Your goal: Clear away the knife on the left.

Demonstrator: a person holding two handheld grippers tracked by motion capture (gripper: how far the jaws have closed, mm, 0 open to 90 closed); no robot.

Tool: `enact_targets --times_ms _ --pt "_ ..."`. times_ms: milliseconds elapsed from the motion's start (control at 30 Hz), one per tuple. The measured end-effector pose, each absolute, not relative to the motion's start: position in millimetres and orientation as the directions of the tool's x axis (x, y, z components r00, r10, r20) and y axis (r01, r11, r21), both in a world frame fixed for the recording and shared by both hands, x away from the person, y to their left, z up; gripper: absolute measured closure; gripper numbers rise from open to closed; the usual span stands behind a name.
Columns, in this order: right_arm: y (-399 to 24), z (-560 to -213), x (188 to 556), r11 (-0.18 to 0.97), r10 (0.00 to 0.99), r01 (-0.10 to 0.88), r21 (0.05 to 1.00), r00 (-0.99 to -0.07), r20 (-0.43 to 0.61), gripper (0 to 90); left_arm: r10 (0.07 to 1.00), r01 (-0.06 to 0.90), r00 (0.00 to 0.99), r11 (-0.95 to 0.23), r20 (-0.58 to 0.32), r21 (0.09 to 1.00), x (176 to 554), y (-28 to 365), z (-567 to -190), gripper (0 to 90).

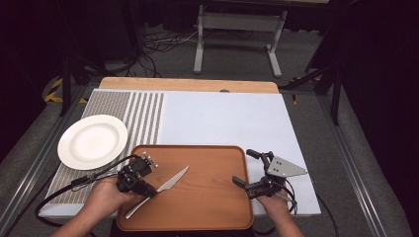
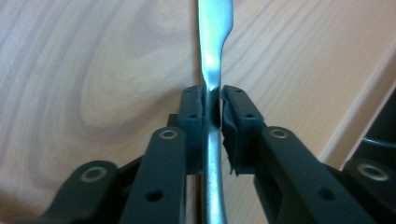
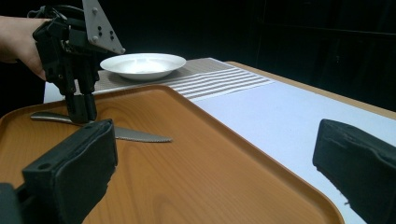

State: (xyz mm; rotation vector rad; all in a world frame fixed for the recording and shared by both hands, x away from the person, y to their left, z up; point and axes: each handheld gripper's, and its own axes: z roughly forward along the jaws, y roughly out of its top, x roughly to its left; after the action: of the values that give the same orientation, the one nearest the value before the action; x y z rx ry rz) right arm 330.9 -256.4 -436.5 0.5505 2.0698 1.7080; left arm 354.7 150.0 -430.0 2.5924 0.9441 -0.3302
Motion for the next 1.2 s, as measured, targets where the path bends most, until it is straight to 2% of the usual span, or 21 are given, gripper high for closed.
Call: enact_targets --times_ms 200,233,267,400,533,633,667,700,733,833,867,900,1200 --pt "-257 -436 331 0.176 0.535 0.045 0.983 -0.843 -0.057 0.4 0.543 0.642 0.763 -0.704 -0.351 0.304 356 152 -423 42.7" --pt "-257 -436 331 0.175 0.535 0.045 0.984 -0.843 -0.057 0.4 0.544 0.645 0.761 -0.695 -0.355 0.318 356 153 -421 42.7" --pt "-257 -436 331 0.175 0.535 0.044 0.984 -0.843 -0.057 0.4 0.533 0.634 0.770 -0.695 -0.350 0.338 355 154 -419 37.8" --pt "-257 -436 331 0.174 0.535 0.042 0.984 -0.843 -0.059 0.4 0.503 0.589 0.808 -0.692 -0.307 0.417 350 156 -412 28.0" --pt "-257 -436 330 0.173 0.535 0.040 0.984 -0.843 -0.060 0.4 0.431 0.490 0.870 -0.709 -0.239 0.507 340 155 -407 27.6" --pt "-256 -436 330 0.174 0.534 0.039 0.984 -0.843 -0.061 0.4 0.381 0.405 0.910 -0.720 -0.167 0.564 332 154 -406 35.4" --pt "-256 -436 330 0.175 0.533 0.040 0.984 -0.844 -0.061 0.4 0.365 0.381 0.919 -0.728 -0.148 0.571 330 154 -405 47.9" --pt "-256 -436 330 0.175 0.533 0.040 0.984 -0.844 -0.061 0.4 0.340 0.347 0.932 -0.736 -0.125 0.581 329 154 -405 47.9" --pt "-256 -436 330 0.174 0.533 0.040 0.984 -0.844 -0.060 0.4 0.327 0.323 0.939 -0.741 -0.104 0.589 327 154 -405 54.4" --pt "-256 -436 330 0.176 0.533 0.039 0.984 -0.844 -0.061 0.4 0.289 0.283 0.953 -0.756 -0.088 0.591 323 152 -407 76.6" --pt "-256 -436 330 0.176 0.533 0.040 0.984 -0.844 -0.061 0.4 0.275 0.271 0.958 -0.759 -0.085 0.592 323 150 -408 87.2" --pt "-256 -436 330 0.176 0.532 0.042 0.983 -0.844 -0.059 0.4 0.277 0.269 0.958 -0.765 -0.079 0.585 322 149 -410 89.9" --pt "-255 -436 330 0.178 0.530 0.043 0.983 -0.846 -0.058 0.4 0.244 0.232 0.969 -0.817 -0.047 0.528 324 137 -430 90.0"
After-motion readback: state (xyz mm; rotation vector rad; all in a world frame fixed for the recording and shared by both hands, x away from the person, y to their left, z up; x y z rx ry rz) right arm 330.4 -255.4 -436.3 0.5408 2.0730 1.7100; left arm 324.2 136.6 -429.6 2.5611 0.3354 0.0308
